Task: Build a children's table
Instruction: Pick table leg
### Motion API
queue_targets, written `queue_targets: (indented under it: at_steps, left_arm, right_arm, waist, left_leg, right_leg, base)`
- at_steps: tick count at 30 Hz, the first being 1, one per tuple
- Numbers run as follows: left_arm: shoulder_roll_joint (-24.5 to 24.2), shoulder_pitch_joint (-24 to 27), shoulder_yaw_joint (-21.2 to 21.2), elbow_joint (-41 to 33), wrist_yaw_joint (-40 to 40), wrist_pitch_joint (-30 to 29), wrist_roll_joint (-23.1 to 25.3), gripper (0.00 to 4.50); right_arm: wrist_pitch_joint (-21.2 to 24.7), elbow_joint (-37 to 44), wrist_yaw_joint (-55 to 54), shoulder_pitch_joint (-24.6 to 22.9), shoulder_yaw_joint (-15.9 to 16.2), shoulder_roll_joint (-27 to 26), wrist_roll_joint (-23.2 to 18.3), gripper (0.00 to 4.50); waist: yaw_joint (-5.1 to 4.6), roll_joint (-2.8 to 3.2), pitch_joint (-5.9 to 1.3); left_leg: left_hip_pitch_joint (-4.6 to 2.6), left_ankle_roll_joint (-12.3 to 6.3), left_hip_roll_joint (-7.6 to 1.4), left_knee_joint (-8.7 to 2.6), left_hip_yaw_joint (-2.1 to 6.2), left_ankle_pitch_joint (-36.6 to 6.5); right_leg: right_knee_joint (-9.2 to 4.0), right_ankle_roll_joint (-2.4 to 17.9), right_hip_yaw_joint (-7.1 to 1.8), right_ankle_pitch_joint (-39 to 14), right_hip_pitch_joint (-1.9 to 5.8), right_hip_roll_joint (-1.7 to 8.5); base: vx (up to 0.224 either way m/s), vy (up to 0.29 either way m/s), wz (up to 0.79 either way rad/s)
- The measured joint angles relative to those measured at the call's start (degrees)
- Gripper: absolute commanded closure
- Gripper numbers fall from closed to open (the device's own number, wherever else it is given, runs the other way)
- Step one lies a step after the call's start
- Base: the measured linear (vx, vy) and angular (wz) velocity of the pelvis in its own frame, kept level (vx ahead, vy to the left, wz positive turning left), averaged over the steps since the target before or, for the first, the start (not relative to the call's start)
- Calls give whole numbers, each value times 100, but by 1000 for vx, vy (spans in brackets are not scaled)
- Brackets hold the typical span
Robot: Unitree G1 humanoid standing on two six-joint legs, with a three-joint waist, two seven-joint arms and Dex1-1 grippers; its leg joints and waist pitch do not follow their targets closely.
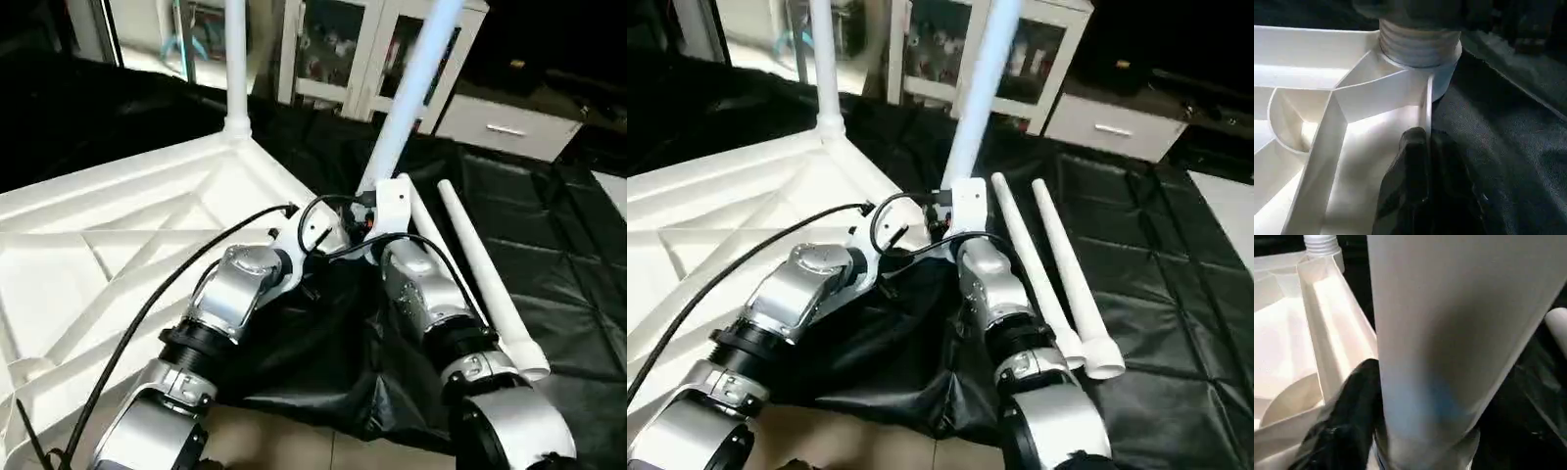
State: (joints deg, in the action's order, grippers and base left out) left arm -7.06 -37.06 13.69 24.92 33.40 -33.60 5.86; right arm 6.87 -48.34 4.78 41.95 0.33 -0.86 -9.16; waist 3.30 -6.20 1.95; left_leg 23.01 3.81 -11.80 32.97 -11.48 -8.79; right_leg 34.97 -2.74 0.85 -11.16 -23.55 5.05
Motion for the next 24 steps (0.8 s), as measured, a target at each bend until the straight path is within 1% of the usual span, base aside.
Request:
queue_targets:
  at_steps: [1, 4, 5, 6, 7, 9, 12, 15, 16, 21, 24]
  left_arm:
    - [-11, -3, 0, -4, 5, -1, -6, 450]
    - [-41, -13, 0, -4, 8, -8, -45, 450]
    - [-53, -22, 0, -4, 10, -10, -55, 450]
    - [-61, -25, 0, -4, 11, -10, -60, 450]
    - [-68, -29, 0, -6, 14, -10, -67, 450]
    - [-102, -40, 0, -7, 14, -10, -70, 450]
    - [-165, -83, -3, -7, 23, -5, -75, 450]
    - [-212, -103, -8, -6, 40, 3, -87, 450]
    - [-240, -109, -8, -6, 53, 6, -100, 450]
    - [-312, -123, -5, -2, 141, 41, -116, 450]
    - [-441, -129, 67, 41, 349, 235, -115, 450]
  right_arm:
    - [18, -4, 62, 0, 1, 21, 5, 119]
    - [66, -1, 146, -1, 4, 54, 6, 107]
    - [118, -1, 166, -5, 7, 60, 13, 87]
    - [155, -2, 183, -20, 9, 62, 20, 87]
    - [186, 3, 232, -51, 13, 68, 22, 70]
    - [236, 43, 350, -115, 13, 100, 19, 65]
    - [362, 309, 569, -203, 57, 162, 20, 35]
    - [505, 780, 745, -379, 120, 199, 3, 24]
    - [564, 905, 812, -429, 142, 206, 0, 6]
    - [843, 1613, 1076, -764, 202, 306, -88, 6]
    - [1135, 2368, 1280, -1190, 237, 560, -213, 6]
  waist:
    - [0, -3, 3]
    - [-6, -1, 10]
    - [-8, -1, 14]
    - [-9, 0, 17]
    - [-9, 1, 19]
    - [-12, 0, 23]
    - [-16, 3, 48]
    - [-8, 7, 52]
    - [-9, 9, 54]
    - [1, 24, 64]
    - [25, 38, 74]
  left_leg:
    - [1, 0, 0, 0, -1, 0]
    - [1, 0, -1, 1, -1, 1]
    - [1, 1, -1, 1, -1, 2]
    - [2, 2, -1, 1, -1, 3]
    - [4, 3, -1, 1, -1, 3]
    - [5, 2, -2, 2, -2, 3]
    - [9, 1, -4, 4, -2, 4]
    - [10, 1, -8, 3, -2, 4]
    - [10, 1, -9, 3, -2, 4]
    - [11, 0, -9, 4, -4, 4]
    - [9, 0, -9, 4, -4, 5]
  right_leg:
    - [1, 0, 0, 0, -1, 0]
    - [5, 2, -1, 2, -5, 0]
    - [6, 5, -1, 3, -7, 0]
    - [6, 7, -1, 5, -9, -1]
    - [7, 7, -2, 5, -10, -2]
    - [7, 7, -3, 6, -12, -2]
    - [8, 10, -3, 7, -15, -6]
    - [6, 11, -3, 7, -16, -11]
    - [6, 11, -4, 7, -17, -12]
    - [7, 12, -6, 8, -18, -12]
    - [6, 12, -6, 8, -16, -12]
  base:
    - [0, 0, 0]
    - [0, 0, 0]
    - [0, 0, 0]
    - [0, 0, 0]
    - [0, 0, 0]
    - [0, 0, 0]
    - [0, 0, 0]
    - [0, 0, 0]
    - [0, 0, 0]
    - [0, 0, 0]
    - [0, 0, 0]
